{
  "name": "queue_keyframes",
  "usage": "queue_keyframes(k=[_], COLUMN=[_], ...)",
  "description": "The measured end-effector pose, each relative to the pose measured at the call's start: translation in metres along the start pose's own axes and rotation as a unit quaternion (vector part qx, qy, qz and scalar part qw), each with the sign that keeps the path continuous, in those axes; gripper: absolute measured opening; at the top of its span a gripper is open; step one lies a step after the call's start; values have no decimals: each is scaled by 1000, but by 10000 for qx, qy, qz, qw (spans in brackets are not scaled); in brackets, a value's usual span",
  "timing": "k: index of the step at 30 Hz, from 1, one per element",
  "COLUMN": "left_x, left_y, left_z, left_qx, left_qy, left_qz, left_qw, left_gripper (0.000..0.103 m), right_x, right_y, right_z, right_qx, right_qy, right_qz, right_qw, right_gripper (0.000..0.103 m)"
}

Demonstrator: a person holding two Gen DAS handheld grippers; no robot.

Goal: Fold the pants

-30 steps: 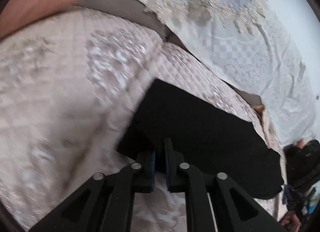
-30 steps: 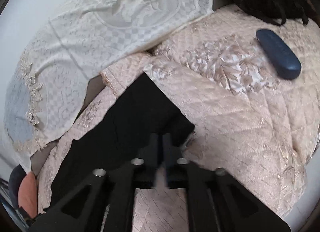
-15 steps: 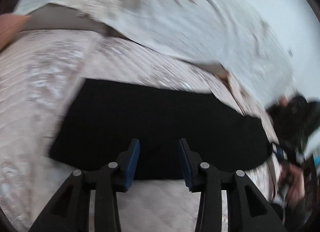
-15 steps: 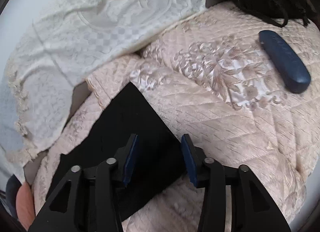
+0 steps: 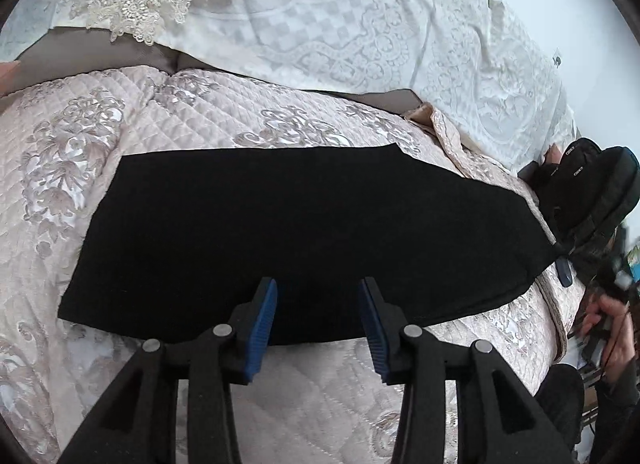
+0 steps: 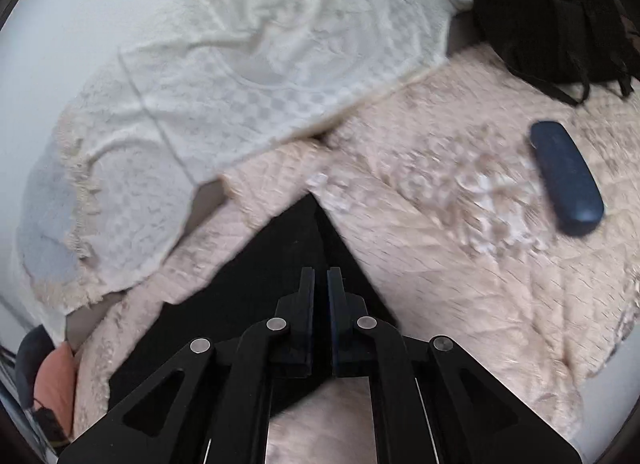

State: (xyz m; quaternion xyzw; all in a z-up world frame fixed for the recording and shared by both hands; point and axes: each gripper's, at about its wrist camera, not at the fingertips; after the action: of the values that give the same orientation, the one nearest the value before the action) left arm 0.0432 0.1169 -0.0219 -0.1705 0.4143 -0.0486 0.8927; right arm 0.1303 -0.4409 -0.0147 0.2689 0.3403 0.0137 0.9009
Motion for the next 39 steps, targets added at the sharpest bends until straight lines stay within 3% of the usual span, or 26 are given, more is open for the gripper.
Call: queue_keyframes(k=[1,3,7,9,14,15,17,18,19,23,26,30,32,33,34,36,39], left_x=[0,-3,-13,-11,4,8,18,17,12,2,-3,-2,-2,-2,-2,0,1], left_y=[2,7,17,15,-10,-13,-15,-15,-15,-8,-9,-4,1,2,2,3,7], left_z=[1,2,6,7,3,0,-9,-12,-14,-18,-20,-21,-20,-20,-20,-21,-21], left_qx=[-28,-78,-155,-100,280,369,495,567,656,542,635,707,636,646,675,685,667], left_qy=[17,-26,-219,-191,77,167,397,379,297,248,173,144,113,93,78,78,44], left_qz=[18,95,241,215,-181,-208,-74,-66,-45,-71,36,262,332,379,437,468,554], left_qw=[10000,9999,9993,9995,9994,9990,9980,9976,9974,9982,9978,9970,9974,9972,9967,9965,9962], left_gripper=[45,45,48,48,50,51,51,51,51,51,51,51,51,51,51,49,36], right_x=[16,25,-11,-19,6,16,50,58,53,33,29,36,40,42,45,47,44], right_y=[-10,-20,5,31,101,107,106,102,100,110,129,160,166,169,171,174,176], right_z=[-3,-8,-12,-18,-60,-67,-84,-89,-91,-99,-109,-134,-141,-145,-147,-150,-157], right_qx=[104,234,-313,-752,-2258,-2442,-2589,-2495,-2422,-2859,-3515,-4475,-4730,-4799,-4850,-4960,-5112], right_qy=[282,427,-338,-427,243,412,1234,1362,1191,1040,911,983,1002,1045,1109,1188,1185], right_qz=[-171,-424,-796,-543,-86,-71,-263,-341,-299,-216,-64,66,155,154,174,325,266], right_qw=[9994,9979,9958,9948,9738,9688,9576,9582,9624,9524,9317,8888,8752,8710,8673,8596,8508], right_gripper=[7,22,26,27,27,27,28,28,28,29,44,46,46,45,35,3,0])
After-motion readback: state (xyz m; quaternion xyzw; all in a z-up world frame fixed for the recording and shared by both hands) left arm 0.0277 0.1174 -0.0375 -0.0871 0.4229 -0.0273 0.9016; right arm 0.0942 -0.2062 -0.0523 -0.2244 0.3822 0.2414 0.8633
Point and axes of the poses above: each gripper's, at about its wrist camera, not at the fingertips, and x roughly the way its jaws point, y to its left, z to its top, and after that the axes turned 1 degree about y, right-handed
